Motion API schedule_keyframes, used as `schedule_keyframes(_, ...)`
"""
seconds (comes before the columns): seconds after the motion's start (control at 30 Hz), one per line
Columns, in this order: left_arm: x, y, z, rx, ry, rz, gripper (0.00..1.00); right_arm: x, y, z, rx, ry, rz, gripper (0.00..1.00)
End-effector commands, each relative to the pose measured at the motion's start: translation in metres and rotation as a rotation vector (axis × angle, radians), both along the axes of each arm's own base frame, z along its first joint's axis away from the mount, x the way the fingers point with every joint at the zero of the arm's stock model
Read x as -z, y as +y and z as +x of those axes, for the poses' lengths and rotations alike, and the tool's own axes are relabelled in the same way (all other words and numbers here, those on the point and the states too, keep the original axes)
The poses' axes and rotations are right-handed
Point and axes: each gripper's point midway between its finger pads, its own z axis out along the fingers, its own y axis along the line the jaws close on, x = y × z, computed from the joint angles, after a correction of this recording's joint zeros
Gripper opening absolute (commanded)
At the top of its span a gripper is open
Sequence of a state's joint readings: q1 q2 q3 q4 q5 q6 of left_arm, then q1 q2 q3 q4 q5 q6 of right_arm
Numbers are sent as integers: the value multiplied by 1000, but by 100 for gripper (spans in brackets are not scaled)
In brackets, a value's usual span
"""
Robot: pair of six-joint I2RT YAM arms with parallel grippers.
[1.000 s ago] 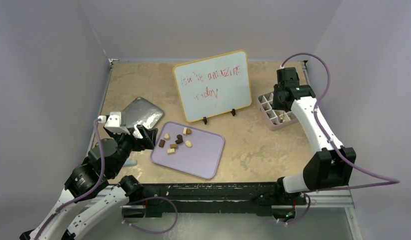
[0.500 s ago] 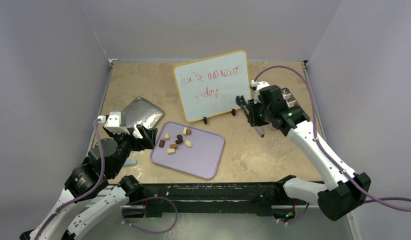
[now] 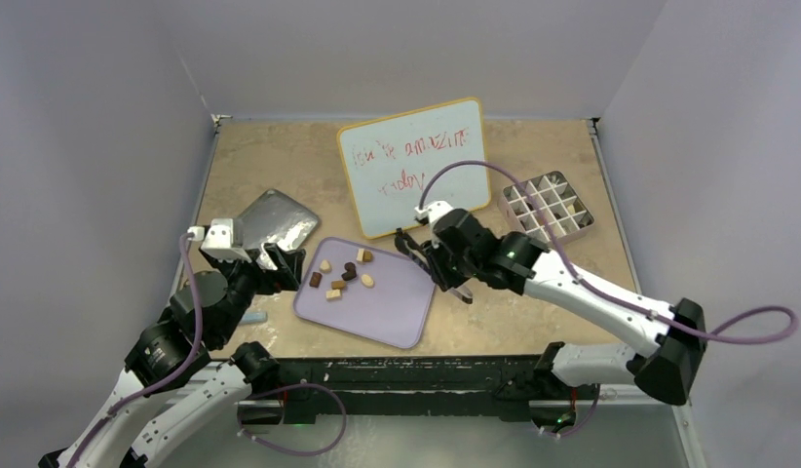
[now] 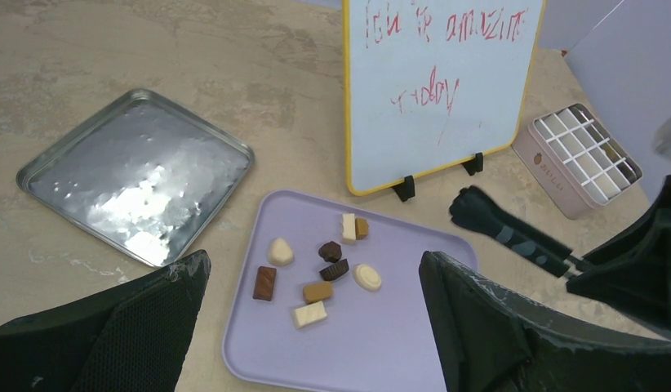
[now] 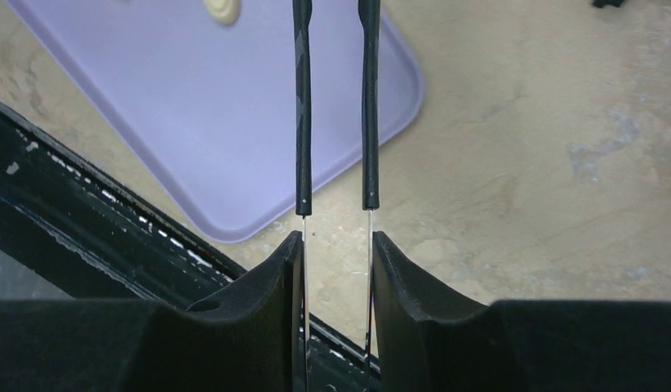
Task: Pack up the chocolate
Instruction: Pick up the fake chocolate from the plate.
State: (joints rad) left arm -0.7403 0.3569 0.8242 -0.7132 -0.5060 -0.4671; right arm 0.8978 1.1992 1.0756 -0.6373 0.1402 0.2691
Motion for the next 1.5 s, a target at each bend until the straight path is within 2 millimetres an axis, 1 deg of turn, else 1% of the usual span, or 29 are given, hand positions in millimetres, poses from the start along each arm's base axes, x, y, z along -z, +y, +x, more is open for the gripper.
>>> schedule_keyframes(0.0,-16,8,-2,-23,-62,-38,99,-8,33,-1,-23,-39,-8,36)
schedule_keyframes(0.13,-20,12,-5,-29,-86,-61,98,-3,63,-9,-93,-44,-23,37)
schedule_keyframes(0.23,-20,13,-5,-33,-88,-62,98,0,83,-15,-138,-38,-30,38)
schedule_keyframes(0.33,-20,13,-5,-33,-86,-61,98,4,105,-24,-198,-27,-35,38)
schedule_keyframes(0.43,-21,14,-6,-39,-89,-65,98,9,121,-33,-245,-14,-45,39)
schedule_keyframes(0.53,-23,16,-7,-42,-99,-74,98,13,133,-41,-262,16,-49,39)
schedule_keyframes(0.77,-29,23,-11,-60,-126,-105,98,23,149,-55,-241,57,-55,41)
schedule_keyframes(0.97,-30,25,-12,-66,-132,-112,98,37,153,-67,-157,112,-103,40)
schedule_keyframes(1.17,-28,25,-11,-67,-126,-106,98,46,153,-70,-95,127,-141,41)
schedule_keyframes(1.33,-28,24,-11,-65,-123,-104,98,50,165,-75,-103,141,-116,41)
schedule_keyframes(1.47,-28,24,-11,-65,-124,-106,98,56,172,-77,-107,147,-131,42)
